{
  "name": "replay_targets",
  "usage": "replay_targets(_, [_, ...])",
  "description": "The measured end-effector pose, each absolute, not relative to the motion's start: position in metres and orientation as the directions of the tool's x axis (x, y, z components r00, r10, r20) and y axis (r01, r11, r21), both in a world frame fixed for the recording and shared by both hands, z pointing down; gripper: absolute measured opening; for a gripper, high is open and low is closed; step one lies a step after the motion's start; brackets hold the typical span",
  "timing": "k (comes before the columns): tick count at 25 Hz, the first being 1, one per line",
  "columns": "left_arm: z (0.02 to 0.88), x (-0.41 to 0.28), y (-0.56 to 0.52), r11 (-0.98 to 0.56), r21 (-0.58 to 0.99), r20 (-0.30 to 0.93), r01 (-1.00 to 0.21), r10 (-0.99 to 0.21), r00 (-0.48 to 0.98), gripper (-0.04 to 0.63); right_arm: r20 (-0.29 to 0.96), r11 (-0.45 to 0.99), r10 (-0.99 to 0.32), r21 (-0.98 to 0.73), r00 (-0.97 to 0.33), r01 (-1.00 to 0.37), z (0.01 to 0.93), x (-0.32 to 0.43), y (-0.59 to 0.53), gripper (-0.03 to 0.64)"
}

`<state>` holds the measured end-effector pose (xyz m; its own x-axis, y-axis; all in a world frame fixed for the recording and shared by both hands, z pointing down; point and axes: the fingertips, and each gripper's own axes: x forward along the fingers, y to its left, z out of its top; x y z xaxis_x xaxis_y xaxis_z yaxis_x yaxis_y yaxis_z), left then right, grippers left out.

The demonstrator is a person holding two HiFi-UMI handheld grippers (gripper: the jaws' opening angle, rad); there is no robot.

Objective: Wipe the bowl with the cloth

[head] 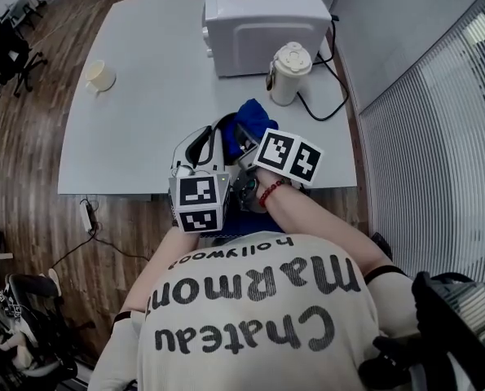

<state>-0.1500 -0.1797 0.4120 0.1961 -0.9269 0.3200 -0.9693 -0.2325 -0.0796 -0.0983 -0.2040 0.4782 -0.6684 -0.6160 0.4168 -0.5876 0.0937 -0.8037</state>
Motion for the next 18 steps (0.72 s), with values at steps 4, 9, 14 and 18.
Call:
replay_targets(4, [0.407,-0.155,-0.177,-0.221,-0.093,0.308,-0.971,-0.934,0.183,0.044,0.428,-0.049,-0.613,-0.860,-0.665,-0.508,0.483,-0.098,-0.194,0.066])
replay_targets(9, [0.395,-0.164,-0.172,-0.242,-0.006,0.272,-0.970,-0.934,0.232,0.043,0.319,0.197,-0.529,-0.856,-0.787,-0.479,0.447,-0.122,-0.186,0.066])
replay_targets(14, [0.380,-0.167,-0.169,-0.289,0.150,0.225,-0.946,-0.921,0.317,0.046,0.303,0.534,-0.418,-0.681,-0.857,-0.501,0.414,-0.143,-0.178,0.064])
replay_targets(18, [0.373,-0.167,-0.164,-0.307,0.167,0.214,-0.937,-0.917,0.338,0.051,0.367,0.694,-0.402,-0.475,-0.839,-0.541,0.412,-0.145,-0.177,0.064])
